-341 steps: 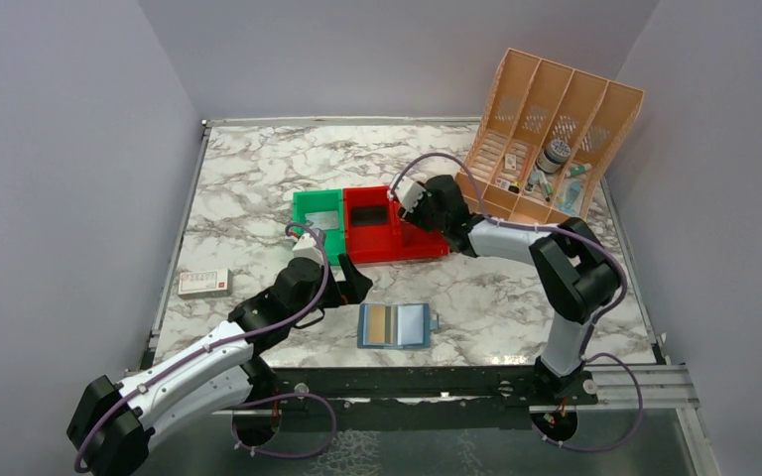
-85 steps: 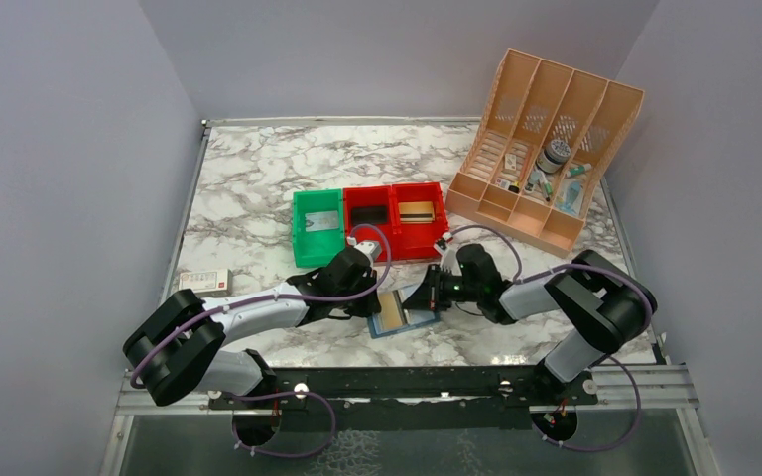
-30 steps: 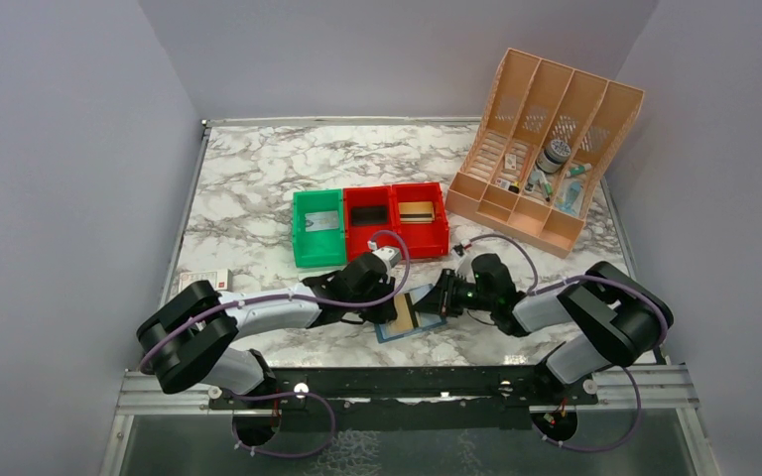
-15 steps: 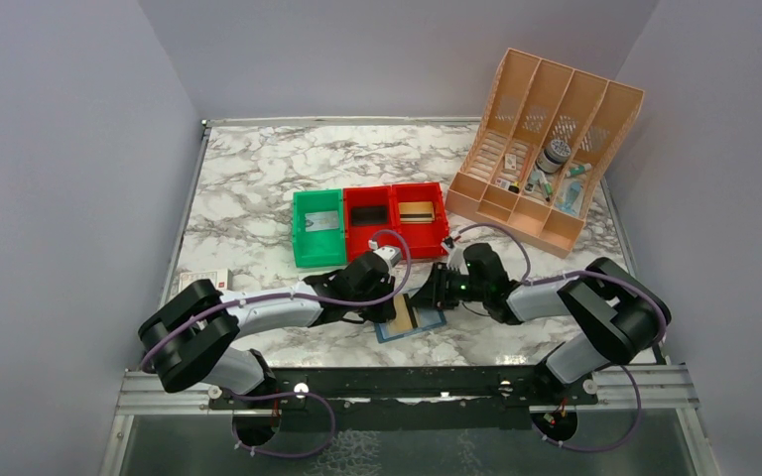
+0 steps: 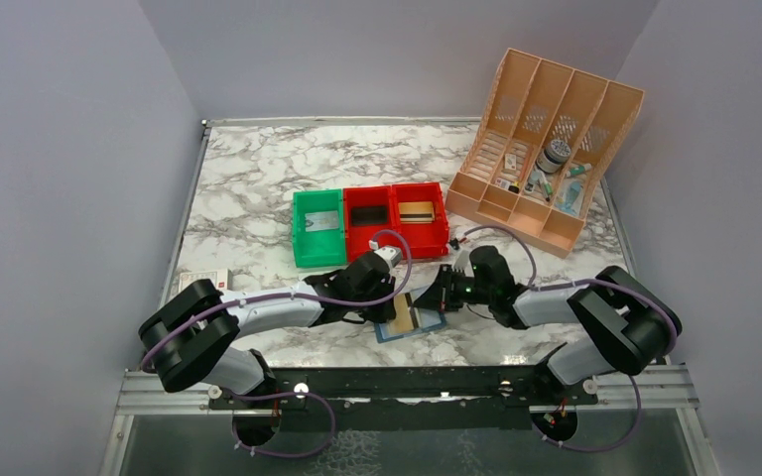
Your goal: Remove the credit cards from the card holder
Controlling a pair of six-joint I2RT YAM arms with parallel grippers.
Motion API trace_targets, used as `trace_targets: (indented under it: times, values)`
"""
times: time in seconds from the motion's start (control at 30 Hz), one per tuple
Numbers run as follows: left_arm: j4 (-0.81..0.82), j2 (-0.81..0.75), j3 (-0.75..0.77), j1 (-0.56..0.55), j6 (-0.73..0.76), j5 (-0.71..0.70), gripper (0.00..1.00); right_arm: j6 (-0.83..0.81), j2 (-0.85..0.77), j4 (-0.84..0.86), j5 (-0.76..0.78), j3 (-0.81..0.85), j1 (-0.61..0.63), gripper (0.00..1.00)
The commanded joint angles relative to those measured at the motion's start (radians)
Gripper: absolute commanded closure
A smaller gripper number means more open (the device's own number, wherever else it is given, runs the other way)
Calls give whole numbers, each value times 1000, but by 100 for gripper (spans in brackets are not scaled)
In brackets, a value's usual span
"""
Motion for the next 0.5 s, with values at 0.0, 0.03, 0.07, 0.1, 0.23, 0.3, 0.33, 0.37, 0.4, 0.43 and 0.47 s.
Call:
trace_targets:
  times: [0.0, 0.03, 0.07, 0.1, 0.23, 0.3, 0.33, 0.37, 0.4, 0.43, 0.47]
  values:
    - [-40, 20, 9, -3, 20, -30, 88, -3, -48, -19, 48, -35, -18, 99]
    - [-40, 21, 10, -3, 22, -28, 88, 2, -54, -20, 53, -43, -19, 99]
    - [-40, 23, 11, -4, 24, -27, 88, 12, -56, -16, 53, -54, -20, 99]
    - [-37, 25, 13, -5, 26, -24, 88, 29, -58, -7, 53, -68, -20, 99]
    - [-15, 32, 16, -10, 27, -11, 88, 72, -50, 96, 27, -137, -20, 99]
    - [-4, 39, 21, -15, 27, -2, 88, 50, -27, 52, 21, -109, -20, 98]
    - [-2, 43, 25, -18, 27, -2, 88, 25, -14, 17, 15, -85, -20, 97]
    - [-3, 50, 29, -24, 29, -2, 88, 9, -4, -3, 4, -70, -20, 96]
    - [-3, 56, 35, -27, 32, -1, 88, 4, 2, -6, -4, -61, -20, 95]
    - [-6, 61, 38, -29, 35, -1, 88, 11, 4, 3, -8, -62, -20, 93]
    - [-11, 65, 42, -30, 35, -3, 88, 23, 5, 26, -9, -67, -20, 91]
